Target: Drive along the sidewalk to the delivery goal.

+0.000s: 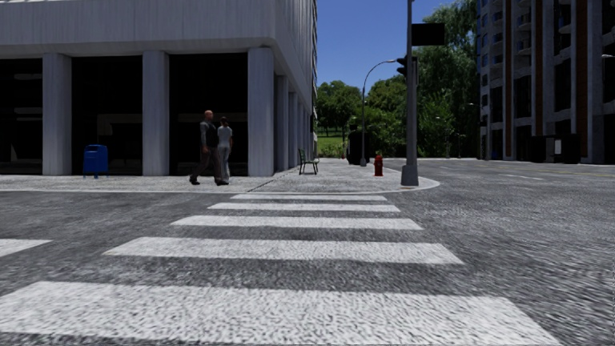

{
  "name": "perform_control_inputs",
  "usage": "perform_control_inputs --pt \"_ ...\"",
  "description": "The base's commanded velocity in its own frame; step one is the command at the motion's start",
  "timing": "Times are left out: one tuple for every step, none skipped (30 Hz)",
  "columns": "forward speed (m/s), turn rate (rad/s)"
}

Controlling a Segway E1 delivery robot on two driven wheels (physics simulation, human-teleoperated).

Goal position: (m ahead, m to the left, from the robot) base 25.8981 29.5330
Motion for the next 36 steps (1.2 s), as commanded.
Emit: perform_control_inputs --pt "1.59 0.00" --pt "1.62 0.00" --pt "1.63 0.00" --pt "1.63 0.00" --pt "1.63 0.00" --pt "1.63 0.00" --pt "1.63 0.00" --pt "1.63 0.00" --pt "1.63 0.00" --pt "1.63 0.00" --pt "1.63 0.00" --pt "1.63 0.00" --pt "1.60 0.00" --pt "1.55 0.00" --pt "1.55 0.00" --pt "1.50 0.00" --pt "1.40 0.00" --pt "1.34 0.00" --pt "1.31 0.00" --pt "1.31 0.00" --pt "1.29 -0.03" --pt "1.28 -0.04" --pt "1.28 -0.04" --pt "1.28 -0.04" --pt "1.28 -0.04" --pt "1.28 -0.10" --pt "1.28 -0.18" --pt "1.28 -0.26" --pt "1.28 -0.29" --pt "1.28 -0.29" --pt "1.28 -0.30" --pt "1.28 -0.30" --pt "1.28 -0.30" --pt "1.27 -0.35" --pt "1.27 -0.35" --pt "1.27 -0.35"
